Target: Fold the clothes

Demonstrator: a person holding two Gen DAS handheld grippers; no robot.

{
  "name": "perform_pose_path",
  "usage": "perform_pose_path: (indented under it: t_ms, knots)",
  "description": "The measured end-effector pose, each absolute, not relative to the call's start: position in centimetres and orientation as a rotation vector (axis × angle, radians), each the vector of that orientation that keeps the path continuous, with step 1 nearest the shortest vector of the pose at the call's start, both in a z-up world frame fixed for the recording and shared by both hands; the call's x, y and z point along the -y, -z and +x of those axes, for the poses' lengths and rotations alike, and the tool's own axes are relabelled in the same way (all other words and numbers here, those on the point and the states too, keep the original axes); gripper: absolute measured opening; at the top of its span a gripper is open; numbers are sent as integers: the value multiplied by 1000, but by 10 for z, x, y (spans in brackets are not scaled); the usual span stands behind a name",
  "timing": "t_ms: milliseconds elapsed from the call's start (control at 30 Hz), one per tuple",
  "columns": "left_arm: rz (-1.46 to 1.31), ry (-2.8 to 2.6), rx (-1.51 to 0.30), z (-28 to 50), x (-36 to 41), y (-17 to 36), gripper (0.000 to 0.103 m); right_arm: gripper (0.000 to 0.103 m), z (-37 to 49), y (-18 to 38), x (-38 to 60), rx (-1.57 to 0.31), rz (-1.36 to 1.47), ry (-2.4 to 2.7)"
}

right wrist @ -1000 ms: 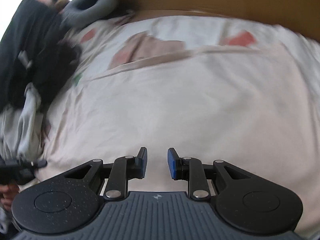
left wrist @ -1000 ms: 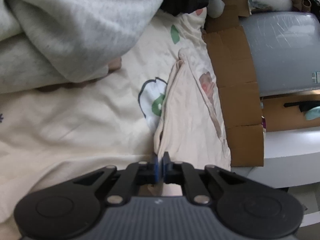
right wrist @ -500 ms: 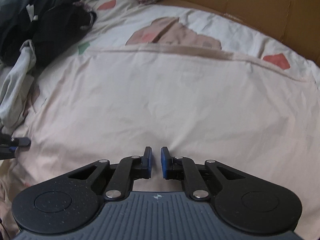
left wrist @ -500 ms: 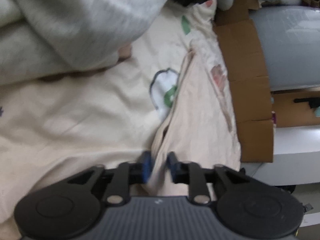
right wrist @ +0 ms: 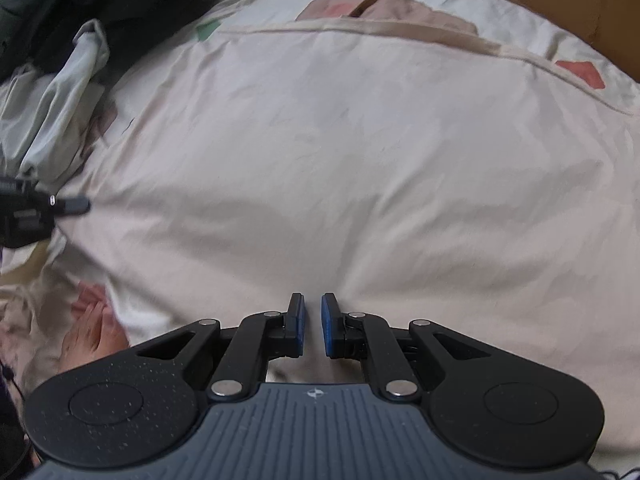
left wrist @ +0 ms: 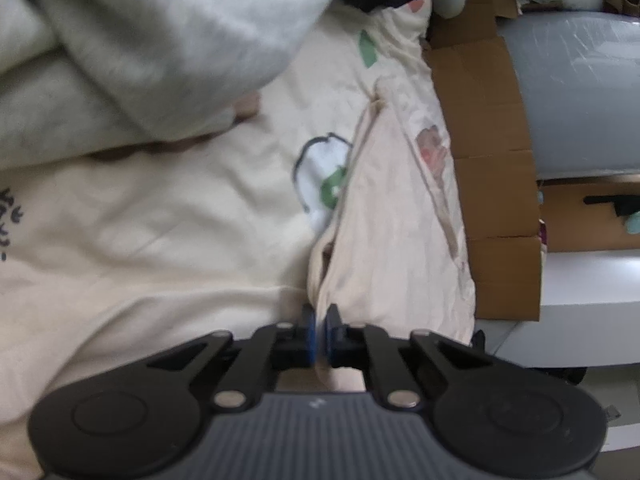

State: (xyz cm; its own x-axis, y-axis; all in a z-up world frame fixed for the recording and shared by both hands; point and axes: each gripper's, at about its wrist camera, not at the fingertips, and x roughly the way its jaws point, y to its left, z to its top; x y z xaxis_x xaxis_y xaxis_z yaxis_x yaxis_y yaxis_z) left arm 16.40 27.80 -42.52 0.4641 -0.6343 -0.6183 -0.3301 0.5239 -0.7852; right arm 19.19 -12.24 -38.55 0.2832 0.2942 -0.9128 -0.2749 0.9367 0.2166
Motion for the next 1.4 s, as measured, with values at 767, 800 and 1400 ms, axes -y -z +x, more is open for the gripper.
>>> perform_pose_path:
  t_ms: [767,800,1400]
  knots:
    - [-1025,279,-1084,213,-231,337,4,44,227,302,104,-1024,30,-507]
    - [-1028,279,-1087,215,-230,336,4,44,226,298,99,-1013,26,-535]
    - [-1062,273,-1103,224,-220,322,4,72,210,276,-21,-842,-278,-750]
